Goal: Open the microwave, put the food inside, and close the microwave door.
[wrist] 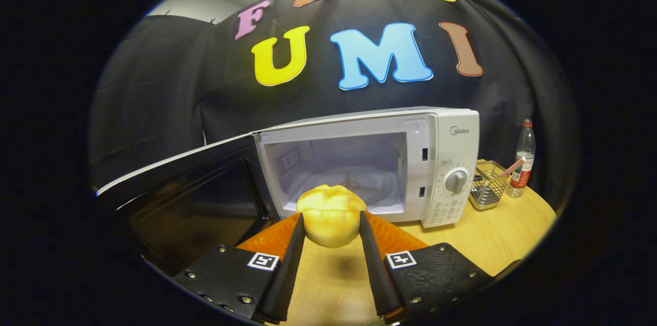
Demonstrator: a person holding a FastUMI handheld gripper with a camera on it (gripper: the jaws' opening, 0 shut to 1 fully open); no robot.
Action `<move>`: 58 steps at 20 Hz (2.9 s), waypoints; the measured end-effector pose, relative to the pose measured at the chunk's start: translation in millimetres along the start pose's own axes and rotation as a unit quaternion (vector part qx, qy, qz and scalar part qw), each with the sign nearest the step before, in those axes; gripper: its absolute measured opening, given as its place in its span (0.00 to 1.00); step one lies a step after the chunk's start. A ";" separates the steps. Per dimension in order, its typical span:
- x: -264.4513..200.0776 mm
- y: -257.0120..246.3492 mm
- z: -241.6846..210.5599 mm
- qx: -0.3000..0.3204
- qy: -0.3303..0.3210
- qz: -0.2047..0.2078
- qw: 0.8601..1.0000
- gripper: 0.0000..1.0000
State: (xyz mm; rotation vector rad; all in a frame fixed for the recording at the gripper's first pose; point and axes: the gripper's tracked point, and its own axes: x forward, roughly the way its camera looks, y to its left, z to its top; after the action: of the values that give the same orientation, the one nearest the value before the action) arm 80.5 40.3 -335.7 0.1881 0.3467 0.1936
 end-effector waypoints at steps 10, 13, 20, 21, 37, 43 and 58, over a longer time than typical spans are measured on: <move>114.5 3.2 1.1 0.084 0.014 -0.017 0.996 0.61; 139.5 -6.2 1.5 0.128 -0.006 -0.035 0.991 0.61; 179.2 -21.3 2.9 0.158 -0.040 -0.068 0.984 0.61; 182.3 -22.7 1.0 0.151 -0.043 -0.074 0.985 0.61; 153.4 -8.3 13.3 0.146 -0.027 -0.023 0.989 0.94; 69.6 56.2 60.2 0.112 -0.047 0.074 0.990 0.94; -198.5 262.2 61.4 -0.024 -0.090 0.399 0.912 0.93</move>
State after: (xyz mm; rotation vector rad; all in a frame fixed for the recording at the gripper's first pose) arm -121.6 240.4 -159.5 0.2899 0.0620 0.9881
